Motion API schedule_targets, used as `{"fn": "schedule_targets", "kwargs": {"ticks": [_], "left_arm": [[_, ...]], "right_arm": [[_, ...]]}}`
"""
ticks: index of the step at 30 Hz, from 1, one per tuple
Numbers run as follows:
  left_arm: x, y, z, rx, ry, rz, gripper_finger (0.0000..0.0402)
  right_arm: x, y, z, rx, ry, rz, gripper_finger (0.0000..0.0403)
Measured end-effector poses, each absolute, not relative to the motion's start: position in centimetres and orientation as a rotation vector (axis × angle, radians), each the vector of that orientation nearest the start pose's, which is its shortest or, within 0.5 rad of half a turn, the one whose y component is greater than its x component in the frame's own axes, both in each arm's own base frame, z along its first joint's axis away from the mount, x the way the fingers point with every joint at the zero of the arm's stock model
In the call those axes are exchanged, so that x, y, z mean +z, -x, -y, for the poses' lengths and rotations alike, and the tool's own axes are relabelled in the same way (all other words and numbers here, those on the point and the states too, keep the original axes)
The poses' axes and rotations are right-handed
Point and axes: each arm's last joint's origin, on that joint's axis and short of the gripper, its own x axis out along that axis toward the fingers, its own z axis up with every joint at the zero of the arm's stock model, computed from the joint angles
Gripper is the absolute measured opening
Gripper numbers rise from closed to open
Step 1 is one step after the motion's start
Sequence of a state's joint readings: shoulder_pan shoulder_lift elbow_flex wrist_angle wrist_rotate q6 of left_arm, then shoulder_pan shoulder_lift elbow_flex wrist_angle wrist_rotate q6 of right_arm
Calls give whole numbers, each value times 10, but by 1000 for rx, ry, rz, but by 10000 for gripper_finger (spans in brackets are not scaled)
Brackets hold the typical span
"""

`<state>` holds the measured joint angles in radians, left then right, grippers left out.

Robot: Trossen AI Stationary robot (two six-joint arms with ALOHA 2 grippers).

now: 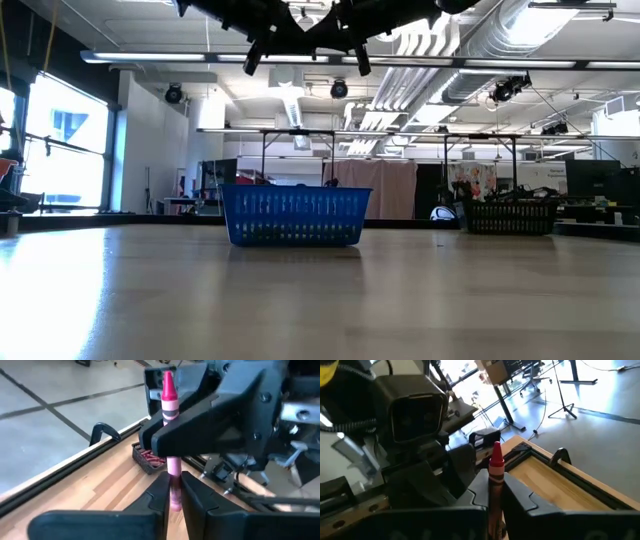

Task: Sort crayons
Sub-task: Put the red crayon into the black basket

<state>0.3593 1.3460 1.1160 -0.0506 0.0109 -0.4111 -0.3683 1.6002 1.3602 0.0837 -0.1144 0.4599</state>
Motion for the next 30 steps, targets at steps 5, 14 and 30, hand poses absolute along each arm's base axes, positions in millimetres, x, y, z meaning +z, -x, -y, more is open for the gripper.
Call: {"fn": "schedule_targets", "kwargs": {"ticks": [5, 14, 30], "left_arm": [[336, -286, -108, 394, 363, -225, 65], [335, -285, -111, 401, 380, -233, 103], [335, -288, -102, 380, 453, -228, 99]], "right_arm": [[367, -321, 147, -353, -449, -139, 12], [344, -222, 169, -671, -489, -774, 12], [263, -165, 223, -799, -620, -1331, 12]]}}
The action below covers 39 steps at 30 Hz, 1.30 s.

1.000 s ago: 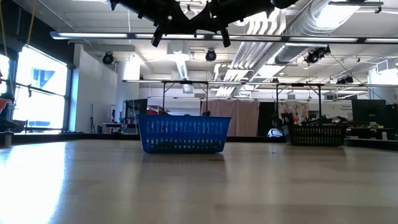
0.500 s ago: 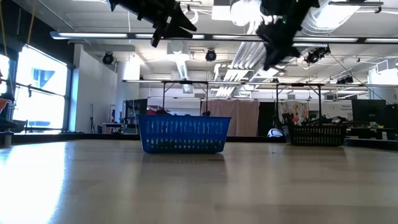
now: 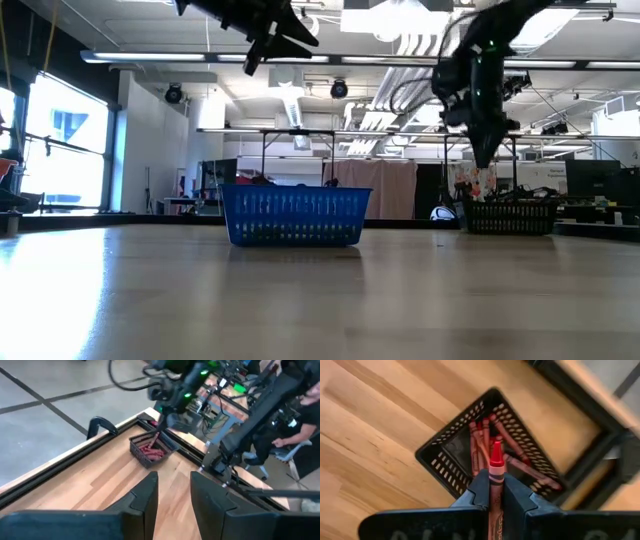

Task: Sort crayons
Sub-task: Put the red crayon into the black basket

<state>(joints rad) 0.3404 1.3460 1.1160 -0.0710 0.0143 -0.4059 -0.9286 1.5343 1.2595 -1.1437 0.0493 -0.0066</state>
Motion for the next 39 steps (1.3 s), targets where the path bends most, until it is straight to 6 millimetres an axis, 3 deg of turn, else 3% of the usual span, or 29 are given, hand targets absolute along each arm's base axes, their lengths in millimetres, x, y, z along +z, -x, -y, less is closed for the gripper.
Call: {"fn": "schedule_targets", "kwargs": {"ticks": [6, 11, 15, 19, 25, 29, 35, 39], "left_arm": [[334, -291, -93, 350, 436, -249, 99], [334, -291, -93, 351, 436, -248, 99], [334, -291, -94, 354, 436, -249, 99], [332, -290, -94, 358, 439, -269, 99], [321, -286, -92, 379, 457, -391, 99], [313, -282, -91, 394, 468, -476, 99], [311, -281, -90, 382, 413, -511, 99], [311, -281, -91, 375, 386, -517, 99]], "right_arm": [[223, -156, 222, -809, -700, -1305, 21], [209, -153, 213, -794, -739, -1350, 96], [211, -152, 203, -754, -765, -1439, 135], [235, -156, 185, -674, -779, -1431, 137], [281, -161, 120, -431, -856, -1266, 114], [300, -158, 71, -358, -778, -1263, 102], [310, -161, 3, -184, -700, -1310, 96], [306, -166, -46, -16, -533, -1380, 96]]}}
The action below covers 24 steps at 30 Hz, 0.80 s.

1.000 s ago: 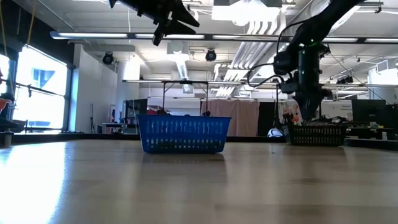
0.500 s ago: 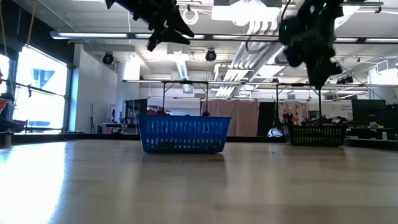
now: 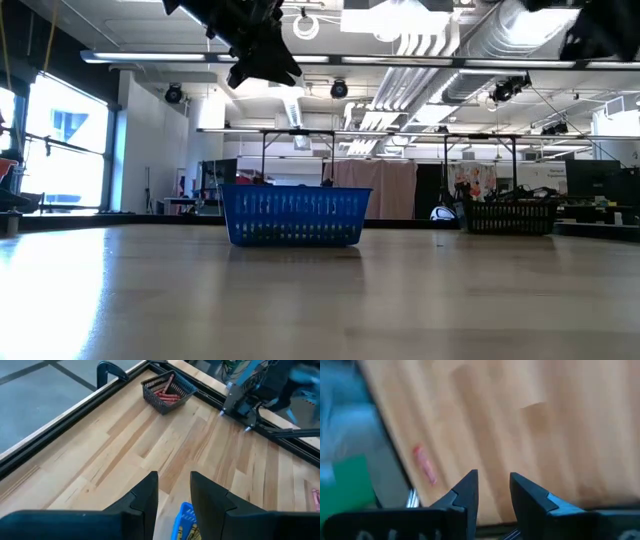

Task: Sort crayons
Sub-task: Put the red crayon into the black basket

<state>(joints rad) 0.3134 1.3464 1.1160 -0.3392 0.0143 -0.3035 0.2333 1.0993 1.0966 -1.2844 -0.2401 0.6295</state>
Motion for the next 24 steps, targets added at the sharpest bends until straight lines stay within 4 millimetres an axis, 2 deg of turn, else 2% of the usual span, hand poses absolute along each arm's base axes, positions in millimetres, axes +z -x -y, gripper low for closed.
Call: {"fn": "schedule_targets", "kwargs": {"ticks": [5, 9, 14, 17, 20, 24], "left_arm": [[311, -280, -90, 375, 385, -519, 99], [311, -281, -90, 366, 356, -525, 99], [311, -280, -90, 363, 344, -527, 99], [311, -280, -90, 357, 345, -529, 99], [311, -280, -90, 357, 346, -532, 99], [310, -280, -89, 356, 349, -535, 99]], "right_arm": [[294, -174, -114, 275, -330, -1389, 96], [274, -178, -163, 436, -200, -1402, 96], [239, -183, -209, 463, -206, -1489, 96], [226, -192, -239, 587, -235, -1394, 92], [212, -202, -261, 620, -296, -1321, 85], [192, -205, -269, 516, -320, -1359, 79]]}}
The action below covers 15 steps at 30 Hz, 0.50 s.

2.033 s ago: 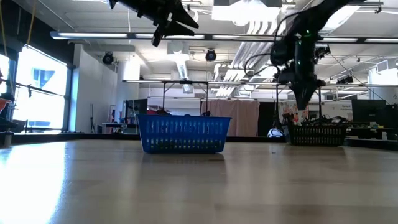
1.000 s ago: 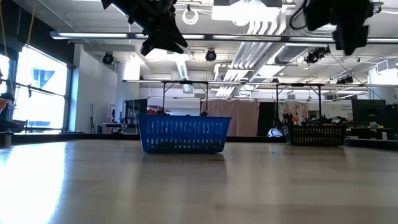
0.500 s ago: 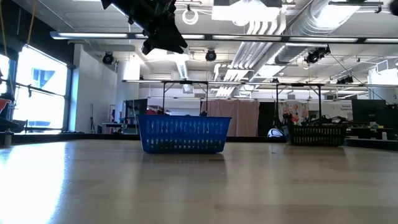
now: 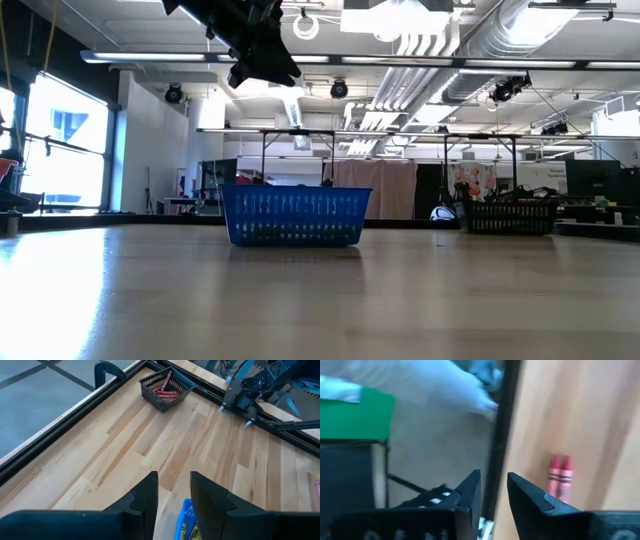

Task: Sort crayons
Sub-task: Put the red crayon into the black basket

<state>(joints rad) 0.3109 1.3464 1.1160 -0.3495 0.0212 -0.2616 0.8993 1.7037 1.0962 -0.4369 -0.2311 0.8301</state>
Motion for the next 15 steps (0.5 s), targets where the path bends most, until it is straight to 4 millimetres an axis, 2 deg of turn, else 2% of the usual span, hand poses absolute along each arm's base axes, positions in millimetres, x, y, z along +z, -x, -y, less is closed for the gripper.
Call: {"fn": "schedule_targets", "kwargs": {"ticks": [8, 15], "left_arm": [[311, -284, -78, 326, 372, -535, 99], [311, -289, -58, 278, 425, -537, 99]], "right_arm": [[159, -203, -265, 325, -184, -1457, 78], [156, -200, -268, 294, -209, -1475, 78]]}}
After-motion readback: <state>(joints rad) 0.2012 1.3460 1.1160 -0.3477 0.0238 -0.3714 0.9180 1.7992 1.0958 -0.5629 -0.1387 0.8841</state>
